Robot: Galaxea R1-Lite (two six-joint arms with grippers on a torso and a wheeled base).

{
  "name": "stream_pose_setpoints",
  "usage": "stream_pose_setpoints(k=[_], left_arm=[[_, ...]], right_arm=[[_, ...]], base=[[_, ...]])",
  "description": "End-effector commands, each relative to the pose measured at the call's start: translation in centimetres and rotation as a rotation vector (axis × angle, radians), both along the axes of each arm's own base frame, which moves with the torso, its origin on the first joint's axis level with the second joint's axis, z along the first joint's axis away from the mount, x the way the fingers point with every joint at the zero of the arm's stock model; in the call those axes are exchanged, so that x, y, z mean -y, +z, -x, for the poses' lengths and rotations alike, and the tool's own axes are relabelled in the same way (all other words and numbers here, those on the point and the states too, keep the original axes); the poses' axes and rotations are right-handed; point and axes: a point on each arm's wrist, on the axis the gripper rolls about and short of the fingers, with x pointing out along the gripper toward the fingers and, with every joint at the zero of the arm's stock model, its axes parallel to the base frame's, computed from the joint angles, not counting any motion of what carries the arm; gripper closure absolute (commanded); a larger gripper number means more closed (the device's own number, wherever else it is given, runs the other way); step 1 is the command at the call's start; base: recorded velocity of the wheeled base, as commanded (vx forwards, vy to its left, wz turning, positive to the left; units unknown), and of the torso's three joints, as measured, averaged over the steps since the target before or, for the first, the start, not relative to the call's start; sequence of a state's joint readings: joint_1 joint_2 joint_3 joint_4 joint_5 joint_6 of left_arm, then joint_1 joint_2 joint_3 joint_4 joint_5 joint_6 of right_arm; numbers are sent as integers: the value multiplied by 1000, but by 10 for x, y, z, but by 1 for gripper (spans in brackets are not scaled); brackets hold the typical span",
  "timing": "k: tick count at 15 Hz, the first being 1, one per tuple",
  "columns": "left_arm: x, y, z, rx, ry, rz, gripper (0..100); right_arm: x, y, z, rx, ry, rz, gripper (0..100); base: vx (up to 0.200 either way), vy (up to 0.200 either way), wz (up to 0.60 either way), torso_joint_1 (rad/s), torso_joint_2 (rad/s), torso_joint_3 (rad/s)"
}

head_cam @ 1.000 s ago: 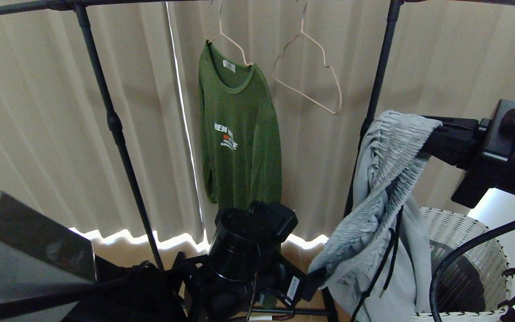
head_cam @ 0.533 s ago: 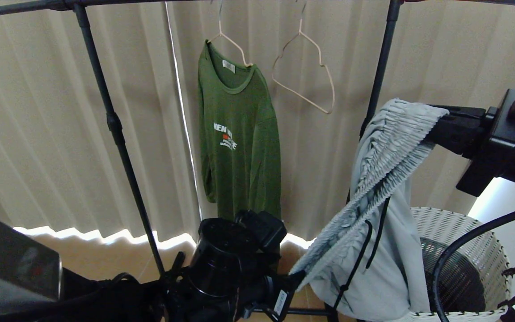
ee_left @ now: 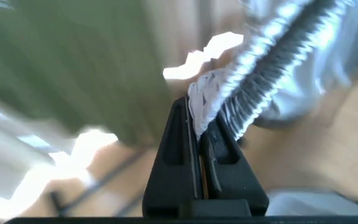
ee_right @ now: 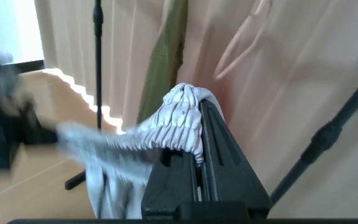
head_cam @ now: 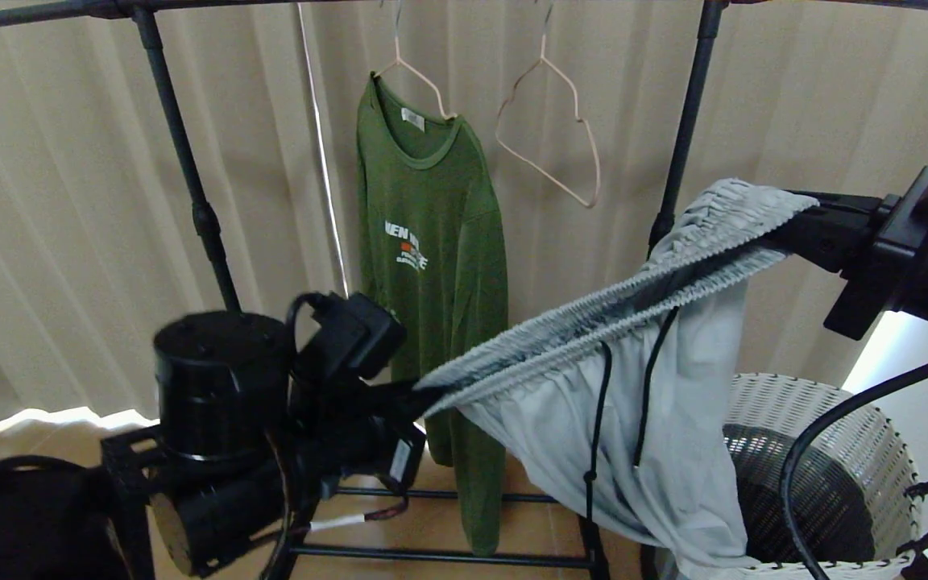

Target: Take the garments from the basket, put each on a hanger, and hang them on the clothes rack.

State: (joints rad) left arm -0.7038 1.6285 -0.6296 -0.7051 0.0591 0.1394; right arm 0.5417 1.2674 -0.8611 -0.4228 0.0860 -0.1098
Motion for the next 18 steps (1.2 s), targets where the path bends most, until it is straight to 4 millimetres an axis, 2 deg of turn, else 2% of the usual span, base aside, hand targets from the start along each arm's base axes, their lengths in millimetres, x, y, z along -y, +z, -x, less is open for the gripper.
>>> stream_pose_setpoints(k=[1,3,4,5,6,8,10,14,18], left_arm=[[-40,83,1,151,112,97,100],[-61,136,-8,238,209,145,100],[-67,156,-13,284,237,170,100],[-68,159,-13,291,242,173,100],[-70,184,-15,332,253,197,100],[-65,212,-21,346,244,207,100],[-52,212,-26,334,211,208,100],[-46,178,-31,237,204,143,100],[-46,180,-30,247,202,151,100]], right_arm=[[2,2,0,5,-9,-4,100],[12,10,-4,58,-59,-32,100],[17,14,-6,85,-86,-45,100],[17,14,-7,86,-89,-45,100],[22,19,-10,110,-118,-56,100],[26,35,-18,153,-150,-76,100],[31,40,-26,166,-184,-77,100],[34,20,-31,107,-207,-52,100],[30,14,-43,113,-205,-55,100]], base=[[0,0,0,0,0,0],[0,0,0,0,0,0],[0,0,0,0,0,0],[0,0,0,0,0,0],[0,0,0,0,0,0],[0,0,0,0,0,0],[0,0,0,0,0,0],[0,0,0,0,0,0],[0,0,0,0,0,0]])
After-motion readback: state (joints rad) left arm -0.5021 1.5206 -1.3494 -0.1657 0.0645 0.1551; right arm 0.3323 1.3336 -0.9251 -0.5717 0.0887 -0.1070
